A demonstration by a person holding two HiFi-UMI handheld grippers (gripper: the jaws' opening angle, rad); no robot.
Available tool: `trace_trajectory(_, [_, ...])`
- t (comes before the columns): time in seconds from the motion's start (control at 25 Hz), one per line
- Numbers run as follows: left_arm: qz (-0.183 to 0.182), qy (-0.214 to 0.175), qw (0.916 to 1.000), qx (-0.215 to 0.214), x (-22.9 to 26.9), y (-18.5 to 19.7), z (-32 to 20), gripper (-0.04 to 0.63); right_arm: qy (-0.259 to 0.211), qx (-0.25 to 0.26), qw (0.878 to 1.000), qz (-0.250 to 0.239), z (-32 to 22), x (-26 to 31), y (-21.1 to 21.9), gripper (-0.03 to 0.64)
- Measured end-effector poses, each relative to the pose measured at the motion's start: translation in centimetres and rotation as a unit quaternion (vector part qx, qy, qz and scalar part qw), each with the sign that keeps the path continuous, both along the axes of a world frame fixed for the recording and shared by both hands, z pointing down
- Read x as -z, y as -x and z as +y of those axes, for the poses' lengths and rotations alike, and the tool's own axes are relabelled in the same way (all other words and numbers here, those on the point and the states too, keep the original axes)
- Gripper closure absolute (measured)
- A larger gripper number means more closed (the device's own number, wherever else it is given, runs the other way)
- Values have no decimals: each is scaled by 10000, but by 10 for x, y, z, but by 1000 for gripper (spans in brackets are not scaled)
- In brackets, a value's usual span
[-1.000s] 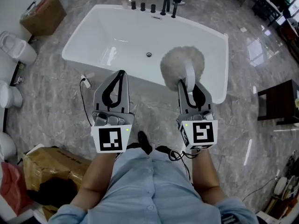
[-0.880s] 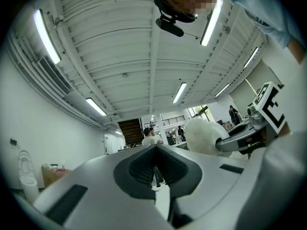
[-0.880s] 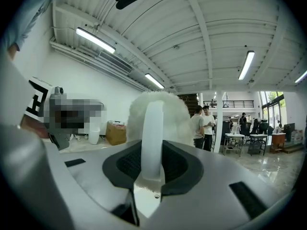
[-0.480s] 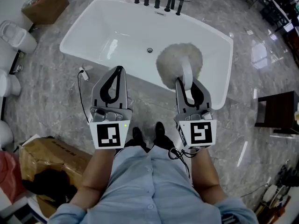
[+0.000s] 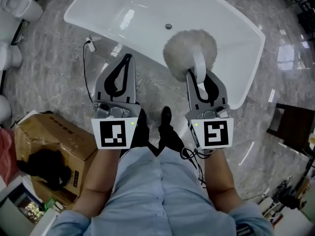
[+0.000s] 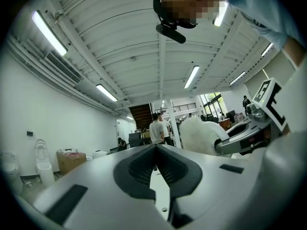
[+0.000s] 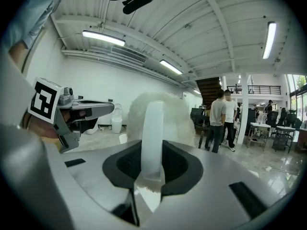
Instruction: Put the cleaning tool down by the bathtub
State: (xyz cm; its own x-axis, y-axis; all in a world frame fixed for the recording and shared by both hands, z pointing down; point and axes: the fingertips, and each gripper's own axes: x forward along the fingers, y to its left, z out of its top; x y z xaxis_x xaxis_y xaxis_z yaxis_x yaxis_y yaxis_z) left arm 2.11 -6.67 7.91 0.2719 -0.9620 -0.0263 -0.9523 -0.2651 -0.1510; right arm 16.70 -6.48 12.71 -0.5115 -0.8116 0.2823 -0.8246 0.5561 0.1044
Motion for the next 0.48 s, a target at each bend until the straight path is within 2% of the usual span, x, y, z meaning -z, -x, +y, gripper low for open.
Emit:
trace_trajectory(0.36, [64,329,9989,335,-80,36,-6,580,374,524,9979,11,-11,-82,35,518])
trace_trajectory(0.48, [9,470,9980,416,-107,46,-1,580,676,790,9945,102,0,-114,50,518])
